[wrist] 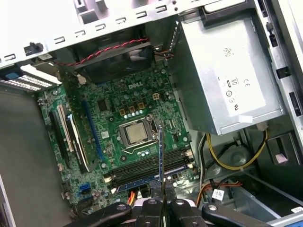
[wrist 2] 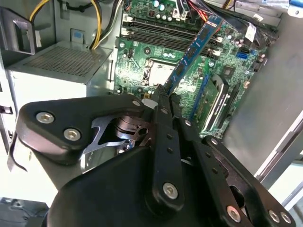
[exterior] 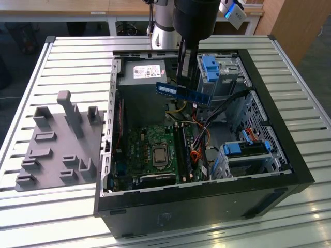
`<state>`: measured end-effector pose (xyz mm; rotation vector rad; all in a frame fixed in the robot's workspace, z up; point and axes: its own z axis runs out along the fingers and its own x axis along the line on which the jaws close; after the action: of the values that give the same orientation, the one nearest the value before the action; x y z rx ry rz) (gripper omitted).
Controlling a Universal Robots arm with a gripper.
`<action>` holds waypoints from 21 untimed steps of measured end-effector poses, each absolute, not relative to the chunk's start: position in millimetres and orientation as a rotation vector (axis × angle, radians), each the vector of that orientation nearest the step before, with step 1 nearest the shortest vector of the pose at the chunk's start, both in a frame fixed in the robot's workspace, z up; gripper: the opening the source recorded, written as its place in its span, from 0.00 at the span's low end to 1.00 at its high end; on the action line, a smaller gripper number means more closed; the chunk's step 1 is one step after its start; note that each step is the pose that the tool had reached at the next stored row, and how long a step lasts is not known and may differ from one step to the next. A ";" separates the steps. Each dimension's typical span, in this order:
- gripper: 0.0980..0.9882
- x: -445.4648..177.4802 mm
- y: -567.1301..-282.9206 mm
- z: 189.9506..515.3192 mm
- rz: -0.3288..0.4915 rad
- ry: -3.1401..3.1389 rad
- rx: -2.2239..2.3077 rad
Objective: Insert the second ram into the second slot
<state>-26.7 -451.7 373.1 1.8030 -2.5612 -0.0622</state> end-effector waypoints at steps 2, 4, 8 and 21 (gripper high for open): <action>0.04 -26.6 -451.7 373.1 -0.062 -2.578 1.780; 0.04 -26.7 -451.7 373.1 -0.062 -2.592 1.759; 0.04 -26.7 -451.7 373.1 -0.063 -2.620 1.719; 0.04 -26.7 -451.7 373.1 -0.063 -2.702 1.591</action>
<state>-26.7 -451.7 373.1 1.5907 -2.7019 -0.0632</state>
